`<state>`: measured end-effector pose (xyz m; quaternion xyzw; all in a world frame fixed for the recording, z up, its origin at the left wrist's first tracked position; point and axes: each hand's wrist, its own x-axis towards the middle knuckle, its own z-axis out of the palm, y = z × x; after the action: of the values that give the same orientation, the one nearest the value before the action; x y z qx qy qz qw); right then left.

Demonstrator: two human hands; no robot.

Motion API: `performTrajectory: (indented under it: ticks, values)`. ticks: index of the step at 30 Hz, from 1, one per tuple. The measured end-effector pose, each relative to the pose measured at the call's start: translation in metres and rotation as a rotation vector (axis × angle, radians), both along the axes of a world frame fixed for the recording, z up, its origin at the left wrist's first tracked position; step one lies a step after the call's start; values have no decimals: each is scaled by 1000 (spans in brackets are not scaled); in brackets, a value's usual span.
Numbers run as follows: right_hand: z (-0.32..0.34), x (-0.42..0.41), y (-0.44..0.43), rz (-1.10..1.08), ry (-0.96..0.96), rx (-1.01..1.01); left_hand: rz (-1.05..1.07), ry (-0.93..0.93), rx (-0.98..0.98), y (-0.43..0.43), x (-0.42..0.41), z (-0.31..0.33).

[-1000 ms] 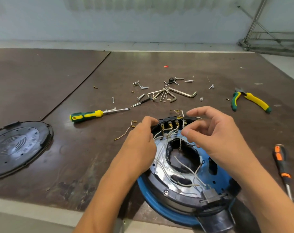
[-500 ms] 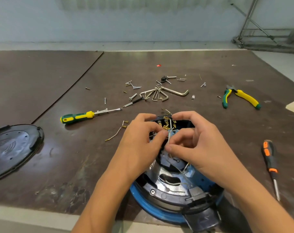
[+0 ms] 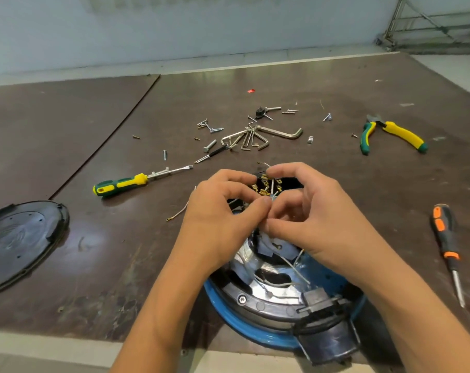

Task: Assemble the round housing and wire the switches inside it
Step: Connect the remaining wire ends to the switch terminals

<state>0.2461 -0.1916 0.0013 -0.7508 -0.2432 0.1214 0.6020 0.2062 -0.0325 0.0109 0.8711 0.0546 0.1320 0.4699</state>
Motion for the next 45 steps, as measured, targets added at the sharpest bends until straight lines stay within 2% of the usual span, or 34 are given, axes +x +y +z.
performTrajectory:
  ticks: [4, 12, 16, 19, 21, 23, 27, 32, 37, 45]
  values:
    - [-2, 0, 5, 24, -59, -114, 10, 8, 80, 1, 1, 0]
    - [0, 0, 3, 147, -36, -132, -5, -7, 266, 12, 0, -4]
    - [1, 4, 1, -31, -97, -103, -42, 77, 377, 24, 0, -6]
    - [2, 13, -4, -90, -289, -294, -89, 98, 441, 32, -1, -6]
    - [2, 18, -5, -22, -413, -468, -112, 103, 479, 33, -3, -6]
    - [2, 23, -5, 50, -442, -551, -122, 113, 523, 33, -4, -6]
    - [0, 28, -3, 154, -472, -543, -127, 128, 578, 37, -4, -4]
    - [-4, 29, 2, 180, -500, -512, -130, 114, 586, 39, -4, -2]
    - [-3, 29, 6, 175, -460, -516, -119, 109, 596, 38, -4, -1]
    - [-4, 29, 6, 88, -500, -528, -156, 92, 683, 31, 4, -5]
